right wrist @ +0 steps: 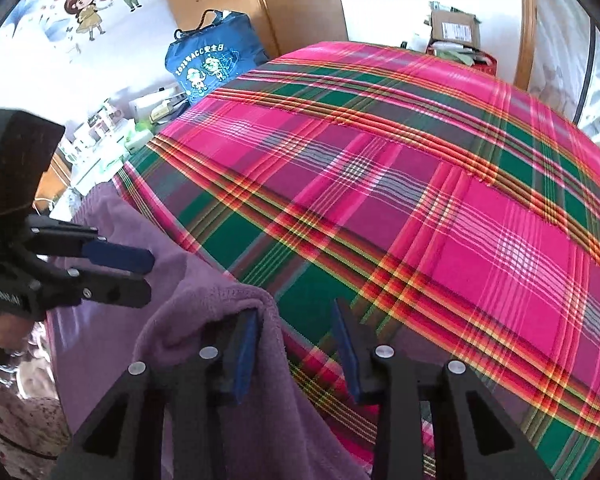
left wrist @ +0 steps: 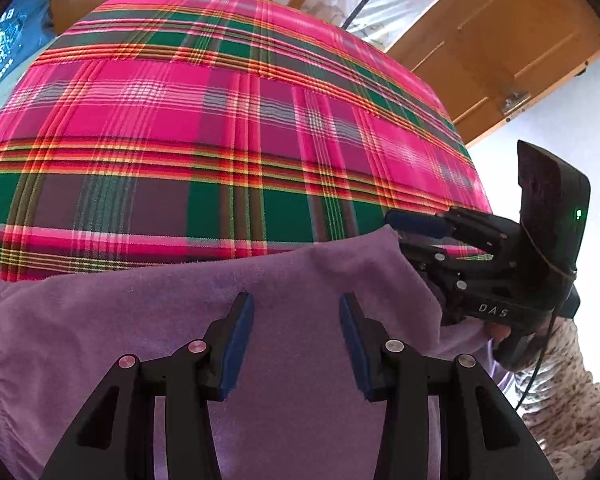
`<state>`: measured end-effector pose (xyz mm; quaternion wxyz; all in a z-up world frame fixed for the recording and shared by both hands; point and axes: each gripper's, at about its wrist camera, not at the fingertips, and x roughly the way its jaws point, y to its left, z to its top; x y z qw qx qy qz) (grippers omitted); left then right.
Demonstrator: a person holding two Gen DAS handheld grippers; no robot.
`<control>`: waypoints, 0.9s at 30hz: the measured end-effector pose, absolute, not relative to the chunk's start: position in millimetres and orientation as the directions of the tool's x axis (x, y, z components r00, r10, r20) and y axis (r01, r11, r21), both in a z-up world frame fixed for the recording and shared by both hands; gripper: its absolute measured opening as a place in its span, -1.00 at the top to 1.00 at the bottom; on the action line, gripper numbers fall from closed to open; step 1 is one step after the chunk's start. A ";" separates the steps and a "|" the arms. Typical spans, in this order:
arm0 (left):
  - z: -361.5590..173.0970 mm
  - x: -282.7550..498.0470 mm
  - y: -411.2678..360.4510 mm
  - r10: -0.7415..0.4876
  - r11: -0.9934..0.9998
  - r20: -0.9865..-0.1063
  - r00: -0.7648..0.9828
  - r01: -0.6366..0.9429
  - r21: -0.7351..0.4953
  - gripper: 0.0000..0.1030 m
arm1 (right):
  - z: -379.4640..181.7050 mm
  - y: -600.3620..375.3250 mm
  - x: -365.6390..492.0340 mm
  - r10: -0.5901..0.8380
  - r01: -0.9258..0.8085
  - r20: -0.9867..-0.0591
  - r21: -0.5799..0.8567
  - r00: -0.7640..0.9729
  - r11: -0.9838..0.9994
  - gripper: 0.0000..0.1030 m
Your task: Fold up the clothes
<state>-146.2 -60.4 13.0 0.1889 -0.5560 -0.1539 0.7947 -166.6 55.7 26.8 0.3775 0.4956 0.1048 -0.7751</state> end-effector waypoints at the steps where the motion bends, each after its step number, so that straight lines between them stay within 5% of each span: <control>1: 12.1 -146.5 -60.4 0.471 -0.881 -0.826 -0.309 -0.130 -0.454 0.10 | 26.9 56.2 -168.3 -0.479 0.691 -0.850 0.211 -0.220 -0.692 0.26; 10: 12.3 -148.5 -48.9 0.435 -0.900 -0.837 -0.331 -0.161 -0.404 0.10 | 25.8 73.4 -178.8 -0.444 0.622 -0.854 0.196 -0.271 -0.758 0.24; 27: 15.1 -179.0 14.2 0.381 -0.815 -0.882 -0.276 -0.550 -0.180 0.10 | 54.0 169.4 -151.3 -0.496 0.431 -0.803 0.339 -0.329 -0.836 0.24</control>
